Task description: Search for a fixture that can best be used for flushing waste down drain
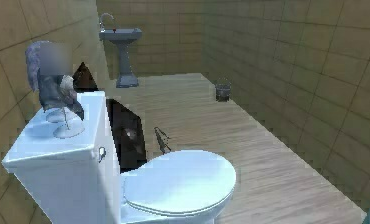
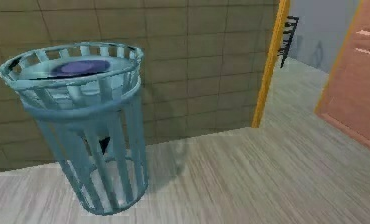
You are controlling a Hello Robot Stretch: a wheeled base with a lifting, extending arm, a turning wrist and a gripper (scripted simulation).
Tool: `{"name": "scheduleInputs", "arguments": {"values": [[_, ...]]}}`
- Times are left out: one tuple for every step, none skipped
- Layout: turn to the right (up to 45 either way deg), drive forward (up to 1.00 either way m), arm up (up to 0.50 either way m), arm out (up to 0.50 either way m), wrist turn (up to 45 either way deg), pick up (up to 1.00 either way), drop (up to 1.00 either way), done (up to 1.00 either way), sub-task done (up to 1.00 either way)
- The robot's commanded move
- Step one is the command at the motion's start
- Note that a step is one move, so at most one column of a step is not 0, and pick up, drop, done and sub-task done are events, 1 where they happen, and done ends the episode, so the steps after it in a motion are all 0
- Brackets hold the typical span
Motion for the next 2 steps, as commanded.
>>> {"name": "scheduleInputs", "arguments": {"values": [[-9.0,0.0,0.0,0.0,0.0,0.0,0.0,0.0,0.0],[0.0,0.0,0.0,0.0,0.0,0.0,0.0,1.0,0.0]]}}
